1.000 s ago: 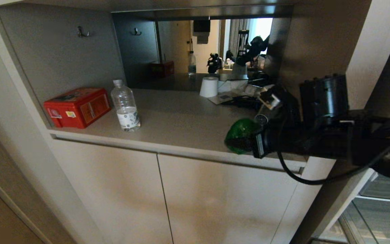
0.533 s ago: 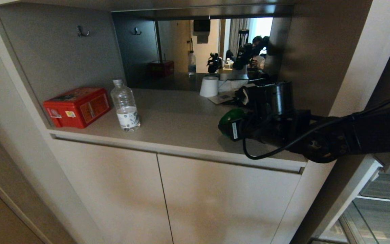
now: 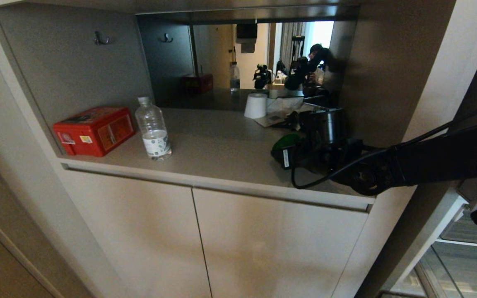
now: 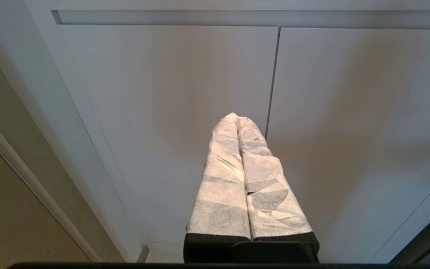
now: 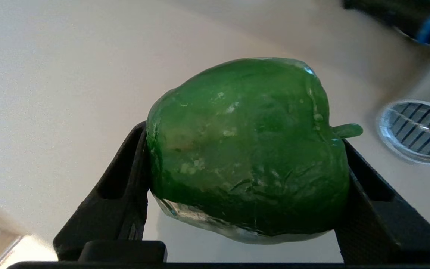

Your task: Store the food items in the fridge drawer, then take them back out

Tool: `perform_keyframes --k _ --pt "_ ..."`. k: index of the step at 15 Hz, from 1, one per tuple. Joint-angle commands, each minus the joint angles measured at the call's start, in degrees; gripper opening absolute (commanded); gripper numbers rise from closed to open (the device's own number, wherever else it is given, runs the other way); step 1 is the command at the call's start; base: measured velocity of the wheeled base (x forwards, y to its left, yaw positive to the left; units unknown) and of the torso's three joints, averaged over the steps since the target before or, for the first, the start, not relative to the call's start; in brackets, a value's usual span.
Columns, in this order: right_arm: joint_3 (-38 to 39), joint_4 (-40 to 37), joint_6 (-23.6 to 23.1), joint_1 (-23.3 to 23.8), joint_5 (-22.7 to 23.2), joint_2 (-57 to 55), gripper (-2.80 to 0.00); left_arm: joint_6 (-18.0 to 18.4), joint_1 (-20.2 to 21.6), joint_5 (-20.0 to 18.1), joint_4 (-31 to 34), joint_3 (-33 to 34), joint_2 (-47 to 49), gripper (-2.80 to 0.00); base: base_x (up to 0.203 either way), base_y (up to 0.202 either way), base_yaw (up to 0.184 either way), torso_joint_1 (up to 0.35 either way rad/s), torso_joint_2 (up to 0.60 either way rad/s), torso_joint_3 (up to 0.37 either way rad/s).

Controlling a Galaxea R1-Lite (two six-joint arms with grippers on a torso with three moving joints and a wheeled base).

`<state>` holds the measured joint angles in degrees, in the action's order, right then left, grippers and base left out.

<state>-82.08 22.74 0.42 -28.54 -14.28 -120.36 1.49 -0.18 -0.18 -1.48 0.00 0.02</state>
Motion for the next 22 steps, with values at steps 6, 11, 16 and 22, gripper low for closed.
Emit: perform_keyframes --k 6,11,16,22 --pt "-0.1 0.1 0.1 2.0 -0.1 -0.8 -2.80 0.0 0.0 0.0 0.0 0.6 0.1 -2.80 0.000 0.000 0.000 0.000 0.00 0.000" --pt "-1.5 0.3 0.2 2.8 -0.9 -2.5 -2.80 0.0 0.0 0.0 0.0 0.6 0.1 -2.80 0.000 0.000 0.000 0.000 0.00 0.000" --pt "-1.9 0.3 0.4 2.9 -1.3 -2.9 -2.80 0.0 0.0 0.0 0.0 0.6 0.0 -2.80 0.000 0.000 0.000 0.000 0.00 0.000" --pt "-2.3 0.3 0.4 2.9 -1.5 -2.9 -2.80 0.0 0.0 0.0 0.0 0.6 0.1 -2.80 0.000 0.000 0.000 0.000 0.00 0.000"
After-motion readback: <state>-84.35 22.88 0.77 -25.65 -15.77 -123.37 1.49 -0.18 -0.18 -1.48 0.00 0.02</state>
